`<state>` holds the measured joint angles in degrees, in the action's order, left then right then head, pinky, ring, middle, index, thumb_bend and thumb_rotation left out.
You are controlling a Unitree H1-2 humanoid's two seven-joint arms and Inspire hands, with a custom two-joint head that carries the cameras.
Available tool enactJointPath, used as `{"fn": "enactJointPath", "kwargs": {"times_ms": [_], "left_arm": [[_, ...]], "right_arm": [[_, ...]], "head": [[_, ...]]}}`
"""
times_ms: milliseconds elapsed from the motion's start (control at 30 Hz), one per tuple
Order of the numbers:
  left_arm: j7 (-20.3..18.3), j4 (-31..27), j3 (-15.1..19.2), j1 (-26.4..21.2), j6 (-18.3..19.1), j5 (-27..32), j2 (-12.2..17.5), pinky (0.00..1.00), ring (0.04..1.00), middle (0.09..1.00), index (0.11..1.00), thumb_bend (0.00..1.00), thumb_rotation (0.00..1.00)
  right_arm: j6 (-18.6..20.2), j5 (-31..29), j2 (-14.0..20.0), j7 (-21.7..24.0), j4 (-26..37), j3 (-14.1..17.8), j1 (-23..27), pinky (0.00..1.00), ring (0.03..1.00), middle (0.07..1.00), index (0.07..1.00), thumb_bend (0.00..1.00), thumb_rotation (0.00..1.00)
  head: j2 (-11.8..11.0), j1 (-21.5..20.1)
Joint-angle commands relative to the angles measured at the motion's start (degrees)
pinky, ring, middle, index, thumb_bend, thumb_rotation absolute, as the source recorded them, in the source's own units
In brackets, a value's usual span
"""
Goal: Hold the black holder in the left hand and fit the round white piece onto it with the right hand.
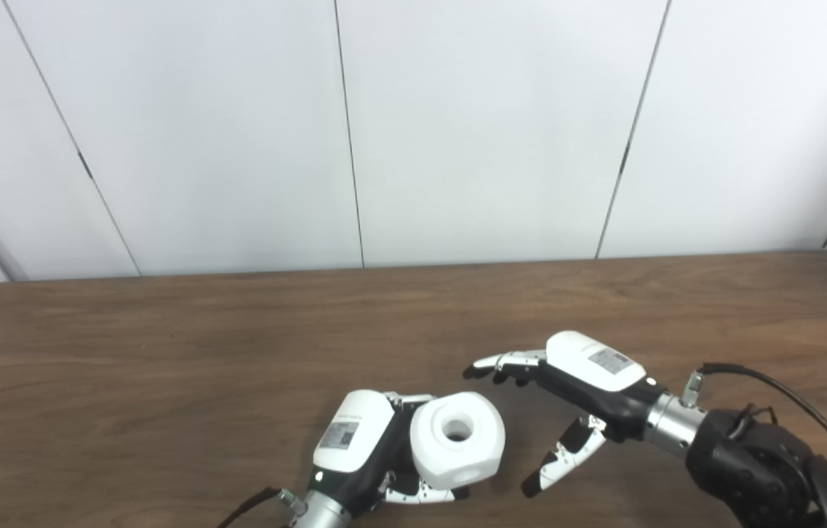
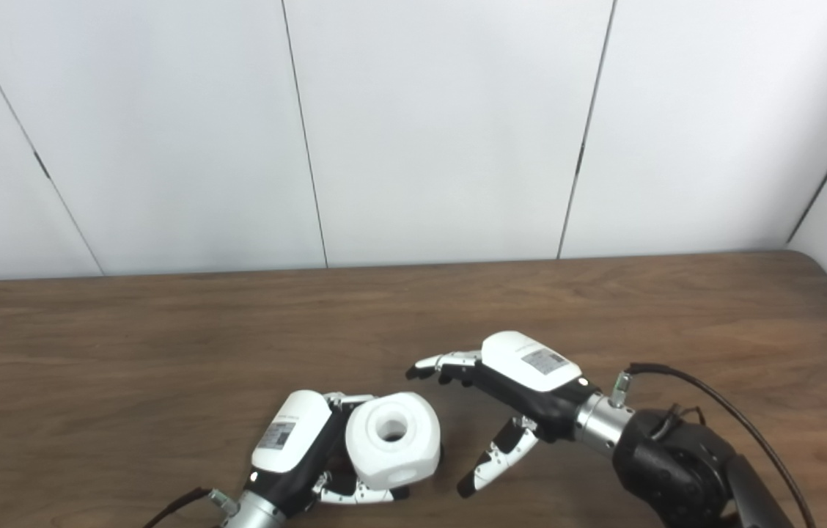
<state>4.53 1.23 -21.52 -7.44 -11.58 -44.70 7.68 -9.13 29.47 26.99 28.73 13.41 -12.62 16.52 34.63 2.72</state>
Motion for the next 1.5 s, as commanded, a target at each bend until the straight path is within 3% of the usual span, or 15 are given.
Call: {"fn": "enactJointPath", "kwargs": {"times_ms": [0,133,400,500,633,800,933,1000,1033,1100,1300,1467], "left_arm": [[1.1,1.1,0.9,-0.4,-0.2,0.5,0.5,0.63,0.489,0.458,0.509,0.52,0.0],[0.6,1.0,1.4,-0.9,0.1,0.7,1.0,0.63,0.493,0.459,0.509,0.52,0.0],[0.4,2.4,2.2,-2.0,-1.0,1.4,2.1,0.62,0.489,0.458,0.509,0.52,0.0],[0.5,2.8,2.3,-2.0,-1.4,1.4,2.3,0.62,0.488,0.458,0.509,0.52,0.0],[0.0,2.7,2.3,-2.0,-1.5,1.5,2.8,0.62,0.49,0.459,0.509,0.52,0.0],[-1.2,2.3,2.2,-2.1,-1.2,2.1,3.5,0.62,0.491,0.459,0.51,0.52,0.0],[-4.3,1.5,2.3,-2.1,1.5,2.7,3.8,0.62,0.516,0.473,0.501,0.52,0.0],[-6.1,0.8,2.3,-2.0,2.9,2.9,4.0,0.63,0.541,0.518,0.492,0.52,0.06],[-7.1,0.3,2.3,-1.9,3.7,3.1,4.1,0.63,0.562,0.551,0.546,0.79,0.16],[-9.9,-0.8,2.2,-1.9,5.3,3.9,4.5,0.64,0.6,0.604,0.615,0.94,0.23],[-17.1,-3.1,1.9,-2.1,10.5,4.7,6.1,0.69,0.784,0.822,0.864,1.0,0.33],[-21.1,-4.9,2.2,-2.4,14.1,4.8,7.0,0.76,0.867,0.881,0.938,1.0,0.33]], "right_arm": [[-1.5,-1.5,0.8,-2.7,0.2,1.7,1.2,0.67,0.777,0.833,0.853,0.83,0.57],[-1.6,-1.3,0.1,-4.7,0.0,3.0,0.4,0.66,0.777,0.831,0.85,0.76,0.73],[7.2,-7.0,-5.6,-7.2,2.5,7.5,-2.0,0.71,0.803,0.84,0.836,0.47,0.99],[9.5,-7.9,-7.5,-8.6,2.7,8.5,-2.8,0.74,0.819,0.853,0.849,0.38,0.99],[11.6,-9.7,-9.7,-10.5,2.3,9.6,-3.7,0.75,0.825,0.858,0.86,0.34,0.98],[11.6,-9.9,-10.4,-11.9,2.1,9.5,-4.3,0.75,0.825,0.86,0.864,0.37,0.96],[11.7,-9.8,-10.2,-12.6,2.3,9.4,-4.2,0.74,0.821,0.855,0.856,0.38,0.93],[12.3,-9.7,-10.2,-12.7,2.8,9.5,-4.0,0.74,0.818,0.85,0.852,0.39,0.92],[12.5,-9.5,-10.2,-12.8,3.0,9.5,-3.9,0.74,0.818,0.848,0.849,0.4,0.91],[13.1,-8.7,-10.2,-13.2,3.5,9.4,-3.6,0.73,0.808,0.841,0.844,0.41,0.91],[13.7,-7.7,-10.2,-14.2,3.6,9.2,-3.0,0.72,0.793,0.83,0.834,0.44,0.91],[14.3,-7.5,-10.5,-14.7,3.4,8.9,-2.8,0.72,0.794,0.83,0.836,0.44,0.87]], "head": [[0.1,0.0],[-0.1,-0.2],[-0.1,-0.6],[-0.1,-0.8],[0.0,-0.8],[0.4,-1.0],[0.6,-1.1],[0.6,-1.1],[0.7,-1.1],[0.6,-1.1],[0.5,-0.8],[0.7,-0.7]]}}
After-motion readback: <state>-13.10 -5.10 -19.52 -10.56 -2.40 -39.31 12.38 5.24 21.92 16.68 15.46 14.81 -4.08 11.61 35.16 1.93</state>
